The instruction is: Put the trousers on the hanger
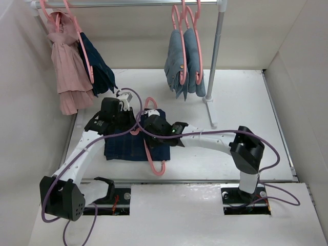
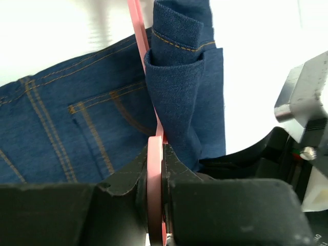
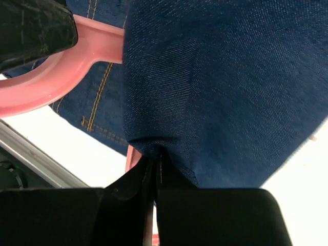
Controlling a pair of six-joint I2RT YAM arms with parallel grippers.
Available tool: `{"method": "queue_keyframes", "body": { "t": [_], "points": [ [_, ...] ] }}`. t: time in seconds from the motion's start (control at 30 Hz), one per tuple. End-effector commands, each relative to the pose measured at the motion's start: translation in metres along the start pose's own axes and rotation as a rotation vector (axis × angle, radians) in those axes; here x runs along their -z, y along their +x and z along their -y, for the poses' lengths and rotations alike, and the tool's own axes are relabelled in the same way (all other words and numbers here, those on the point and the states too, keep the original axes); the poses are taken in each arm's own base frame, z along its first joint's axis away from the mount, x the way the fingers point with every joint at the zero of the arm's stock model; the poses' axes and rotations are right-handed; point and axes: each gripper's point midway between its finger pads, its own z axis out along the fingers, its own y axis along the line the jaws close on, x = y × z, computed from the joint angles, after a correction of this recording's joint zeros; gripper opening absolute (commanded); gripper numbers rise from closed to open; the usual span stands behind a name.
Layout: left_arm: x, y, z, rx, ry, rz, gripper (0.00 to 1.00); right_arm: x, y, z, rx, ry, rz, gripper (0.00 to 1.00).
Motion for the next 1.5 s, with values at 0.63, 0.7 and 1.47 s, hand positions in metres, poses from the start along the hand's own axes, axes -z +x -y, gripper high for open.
{"method": "queue_keyframes", "body": {
  "t": [0.63,0.7,1.47],
  "points": [
    [0.035,-0.039,0.047,-0.064,0.18,0.107,0.0,-0.038,0.028,0.016,0.047,-0.186,-0.059,0.62],
    [0.041,-0.041,0.049,-0.072,0.185,0.126,0.0,-0.009,0.007,0.015,0.038,-0.203,0.012,0.67],
    [0.038,-0.029,0.033,-0.13,0.12,0.1,0.0,-0.048,-0.128,0.049,-0.284,-0.099,0.247,0.0]
  ]
}}
